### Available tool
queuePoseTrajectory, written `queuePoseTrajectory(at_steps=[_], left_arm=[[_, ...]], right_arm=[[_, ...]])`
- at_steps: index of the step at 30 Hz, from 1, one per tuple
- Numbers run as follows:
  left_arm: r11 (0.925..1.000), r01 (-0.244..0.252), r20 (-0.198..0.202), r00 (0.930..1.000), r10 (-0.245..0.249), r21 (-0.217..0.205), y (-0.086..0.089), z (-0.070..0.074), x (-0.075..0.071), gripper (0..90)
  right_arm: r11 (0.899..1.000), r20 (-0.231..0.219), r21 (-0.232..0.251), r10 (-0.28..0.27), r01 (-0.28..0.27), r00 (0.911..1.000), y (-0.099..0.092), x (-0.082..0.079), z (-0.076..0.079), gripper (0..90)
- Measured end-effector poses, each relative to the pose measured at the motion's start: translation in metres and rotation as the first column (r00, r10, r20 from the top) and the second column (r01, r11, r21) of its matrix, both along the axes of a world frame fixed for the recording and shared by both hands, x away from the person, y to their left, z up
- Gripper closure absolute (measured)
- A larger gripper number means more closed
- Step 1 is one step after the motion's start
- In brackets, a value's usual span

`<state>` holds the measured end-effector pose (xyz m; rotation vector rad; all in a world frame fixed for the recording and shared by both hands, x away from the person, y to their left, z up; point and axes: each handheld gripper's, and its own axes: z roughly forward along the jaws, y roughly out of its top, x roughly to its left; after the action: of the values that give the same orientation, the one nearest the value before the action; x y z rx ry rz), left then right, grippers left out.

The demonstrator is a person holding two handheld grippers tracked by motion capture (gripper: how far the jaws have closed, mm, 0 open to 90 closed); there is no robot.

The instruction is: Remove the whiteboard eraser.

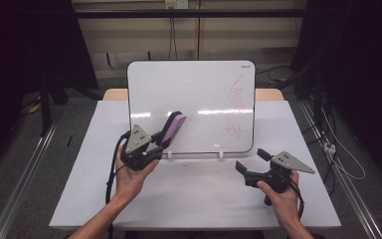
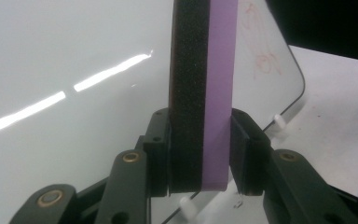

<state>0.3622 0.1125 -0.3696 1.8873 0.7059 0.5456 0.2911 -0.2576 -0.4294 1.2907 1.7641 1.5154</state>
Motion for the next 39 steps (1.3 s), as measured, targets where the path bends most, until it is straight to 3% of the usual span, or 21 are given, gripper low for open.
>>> queuePoseTrajectory(at_steps=[4, 10, 15, 19, 22, 25, 29, 32, 35, 39], left_arm=[[0.9997, 0.023, -0.008, 0.9997, -0.023, -0.005, -0.013, -0.002, -0.001, 63.6], [0.9987, 0.043, -0.034, 0.9985, -0.044, -0.027, -0.032, -0.005, 0.002, 63.6], [0.9977, 0.058, -0.033, 0.9977, -0.059, -0.034, -0.039, -0.008, 0.0, 63.7], [0.9971, 0.062, -0.037, 0.9973, -0.064, -0.044, -0.042, -0.014, -0.006, 63.6], [0.9961, 0.066, -0.056, 0.996, -0.07, -0.057, -0.042, -0.016, -0.007, 63.6], [0.9958, 0.066, -0.046, 0.9966, -0.069, -0.063, -0.043, -0.014, -0.008, 63.6], [0.9942, 0.058, -0.076, 0.995, -0.065, -0.091, -0.046, -0.014, -0.01, 63.6], [0.9941, 0.079, -0.072, 0.9938, -0.085, -0.074, -0.05, -0.018, -0.015, 63.7], [0.9924, 0.088, -0.082, 0.992, -0.096, -0.086, -0.052, -0.021, -0.017, 63.6], [0.9924, 0.098, -0.078, 0.9915, -0.104, -0.074, -0.054, -0.023, -0.018, 63.6]], right_arm=[[0.998, 0.005, 0.047, 0.031, -0.031, 0.9995, 0.015, 0.008, 0.004, 3.5], [0.995, 0.018, 0.056, 0.082, -0.083, 0.9965, 0.039, 0.019, 0.007, 2.7], [0.99, 0.037, 0.102, 0.096, -0.099, 0.9947, 0.048, 0.024, 0.012, 4.3], [0.978, 0.048, 0.164, 0.119, -0.125, 0.9917, 0.063, 0.031, 0.015, 5.1], [0.963, 0.066, 0.234, 0.123, -0.135, 0.9902, 0.067, 0.032, 0.015, 6.7], [0.952, 0.079, 0.27, 0.13, -0.146, 0.9884, 0.07, 0.035, 0.016, 9.3], [0.943, 0.077, 0.298, 0.133, -0.15, 0.9881, 0.075, 0.037, 0.016, 10.4], [0.941, 0.084, 0.3, 0.136, -0.155, 0.9871, 0.078, 0.038, 0.014, 11.8], [0.94, 0.092, 0.303, 0.132, -0.155, 0.9869, 0.082, 0.039, 0.012, 16.8], [0.924, 0.098, 0.348, 0.132, -0.158, 0.9865, 0.084, 0.04, 0.013, 21.8]])
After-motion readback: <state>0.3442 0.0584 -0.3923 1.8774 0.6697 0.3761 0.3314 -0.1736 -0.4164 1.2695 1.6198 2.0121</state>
